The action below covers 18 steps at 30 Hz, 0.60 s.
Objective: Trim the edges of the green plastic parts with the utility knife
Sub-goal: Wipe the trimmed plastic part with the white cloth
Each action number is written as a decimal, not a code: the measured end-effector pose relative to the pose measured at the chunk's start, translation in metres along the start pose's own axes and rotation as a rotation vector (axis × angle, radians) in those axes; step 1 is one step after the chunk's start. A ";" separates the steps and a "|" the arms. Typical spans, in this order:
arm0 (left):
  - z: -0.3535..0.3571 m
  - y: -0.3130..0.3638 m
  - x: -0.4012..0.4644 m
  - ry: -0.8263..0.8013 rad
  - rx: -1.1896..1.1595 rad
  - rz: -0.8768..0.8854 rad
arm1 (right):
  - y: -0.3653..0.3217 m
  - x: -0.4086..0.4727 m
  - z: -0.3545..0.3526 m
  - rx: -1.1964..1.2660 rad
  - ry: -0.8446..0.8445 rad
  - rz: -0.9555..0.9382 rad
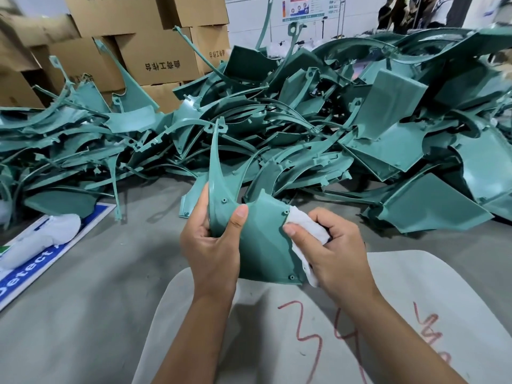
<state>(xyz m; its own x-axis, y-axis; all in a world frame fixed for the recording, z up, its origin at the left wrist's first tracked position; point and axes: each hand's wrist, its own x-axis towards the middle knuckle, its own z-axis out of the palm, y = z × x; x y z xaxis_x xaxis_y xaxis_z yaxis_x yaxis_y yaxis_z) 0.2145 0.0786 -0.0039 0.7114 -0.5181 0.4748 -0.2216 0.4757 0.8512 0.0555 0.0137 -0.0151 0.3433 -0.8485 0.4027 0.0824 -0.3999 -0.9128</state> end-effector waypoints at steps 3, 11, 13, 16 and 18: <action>-0.002 0.000 0.003 0.046 -0.003 0.025 | 0.001 0.000 -0.001 -0.123 -0.001 -0.068; -0.004 -0.001 0.007 0.282 -0.161 -0.056 | -0.006 -0.007 0.006 0.067 0.027 -0.032; -0.003 -0.003 0.008 0.345 -0.191 -0.082 | -0.006 -0.011 0.012 0.081 0.032 -0.020; -0.002 -0.006 0.008 0.417 -0.184 -0.113 | -0.005 -0.011 0.016 0.136 0.074 0.025; -0.005 -0.006 0.010 0.481 -0.204 -0.159 | -0.005 -0.011 0.018 0.186 0.063 0.052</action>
<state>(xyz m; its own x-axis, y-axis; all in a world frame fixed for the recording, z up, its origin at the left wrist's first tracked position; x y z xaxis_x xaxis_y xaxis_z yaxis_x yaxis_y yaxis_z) 0.2259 0.0737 -0.0056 0.9611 -0.2340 0.1469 0.0135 0.5708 0.8210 0.0679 0.0316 -0.0160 0.2930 -0.8887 0.3526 0.2393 -0.2889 -0.9270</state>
